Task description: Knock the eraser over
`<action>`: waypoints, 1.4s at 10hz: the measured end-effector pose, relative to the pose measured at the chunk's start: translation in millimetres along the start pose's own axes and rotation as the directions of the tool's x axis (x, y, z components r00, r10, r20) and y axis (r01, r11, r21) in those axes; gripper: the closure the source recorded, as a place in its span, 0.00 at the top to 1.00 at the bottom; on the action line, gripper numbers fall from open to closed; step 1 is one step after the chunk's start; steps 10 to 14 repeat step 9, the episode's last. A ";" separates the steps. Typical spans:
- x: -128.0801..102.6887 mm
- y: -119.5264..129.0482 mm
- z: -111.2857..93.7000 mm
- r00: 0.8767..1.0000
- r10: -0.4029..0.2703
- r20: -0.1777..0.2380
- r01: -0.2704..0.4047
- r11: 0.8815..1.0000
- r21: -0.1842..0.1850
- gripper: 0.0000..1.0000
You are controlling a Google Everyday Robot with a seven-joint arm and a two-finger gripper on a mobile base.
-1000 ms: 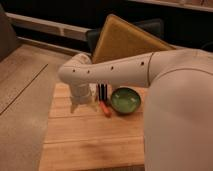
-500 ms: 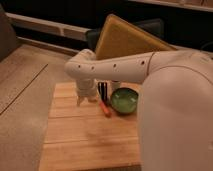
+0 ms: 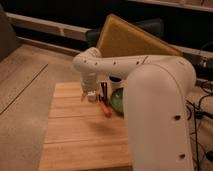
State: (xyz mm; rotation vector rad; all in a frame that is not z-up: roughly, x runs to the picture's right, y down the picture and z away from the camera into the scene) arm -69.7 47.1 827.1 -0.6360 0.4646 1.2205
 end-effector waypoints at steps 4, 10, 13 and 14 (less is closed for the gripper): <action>-34.1 -16.3 14.0 0.993 -0.114 -0.040 0.115 0.993 0.033 0.65; -56.2 -13.3 -28.4 0.910 -0.415 -0.003 0.414 0.909 0.053 0.65; -56.2 -13.3 -28.4 0.910 -0.415 -0.003 0.414 0.909 0.053 0.65; -56.2 -13.3 -28.4 0.910 -0.415 -0.003 0.414 0.909 0.053 0.65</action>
